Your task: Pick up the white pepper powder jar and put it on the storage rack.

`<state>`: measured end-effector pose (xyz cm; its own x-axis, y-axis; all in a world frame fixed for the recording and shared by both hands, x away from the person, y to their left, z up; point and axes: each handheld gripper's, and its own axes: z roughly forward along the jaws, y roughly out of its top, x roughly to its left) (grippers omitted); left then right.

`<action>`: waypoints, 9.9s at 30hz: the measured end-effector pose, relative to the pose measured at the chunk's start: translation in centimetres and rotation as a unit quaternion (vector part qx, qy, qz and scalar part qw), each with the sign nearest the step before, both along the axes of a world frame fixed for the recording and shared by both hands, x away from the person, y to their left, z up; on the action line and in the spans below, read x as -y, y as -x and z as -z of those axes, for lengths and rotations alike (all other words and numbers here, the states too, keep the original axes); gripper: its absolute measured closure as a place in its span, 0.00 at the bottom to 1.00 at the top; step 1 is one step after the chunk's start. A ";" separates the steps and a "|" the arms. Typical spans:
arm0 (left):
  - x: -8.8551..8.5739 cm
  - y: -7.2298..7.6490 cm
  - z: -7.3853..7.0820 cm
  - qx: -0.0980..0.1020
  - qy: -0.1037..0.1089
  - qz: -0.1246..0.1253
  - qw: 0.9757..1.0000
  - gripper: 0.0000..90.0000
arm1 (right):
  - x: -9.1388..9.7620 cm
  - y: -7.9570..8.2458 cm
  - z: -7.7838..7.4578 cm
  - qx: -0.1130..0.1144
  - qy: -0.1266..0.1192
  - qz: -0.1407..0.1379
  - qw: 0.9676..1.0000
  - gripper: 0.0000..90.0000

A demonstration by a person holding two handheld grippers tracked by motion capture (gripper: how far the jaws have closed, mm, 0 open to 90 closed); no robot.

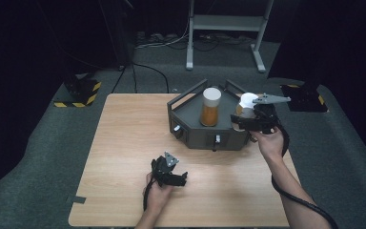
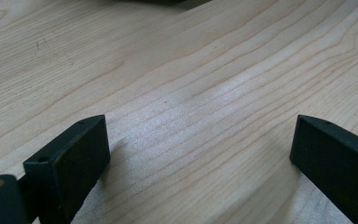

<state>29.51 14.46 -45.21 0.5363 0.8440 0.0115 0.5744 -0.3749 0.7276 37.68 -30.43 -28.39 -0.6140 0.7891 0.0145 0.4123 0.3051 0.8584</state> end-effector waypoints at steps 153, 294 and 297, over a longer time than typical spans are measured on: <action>0.0 0.1 0.1 0.002 0.002 -0.003 1.000 0.06 | 0.6 0.2 2.7 -0.018 -0.004 0.041 0.999 0.11; 0.4 0.7 0.1 0.002 0.001 -0.018 1.000 0.06 | 0.4 8.2 15.9 -0.092 0.057 0.059 0.992 0.05; 0.4 0.7 0.1 0.002 0.000 -0.018 1.000 0.06 | 0.3 8.1 16.1 -0.096 0.056 0.062 0.992 0.05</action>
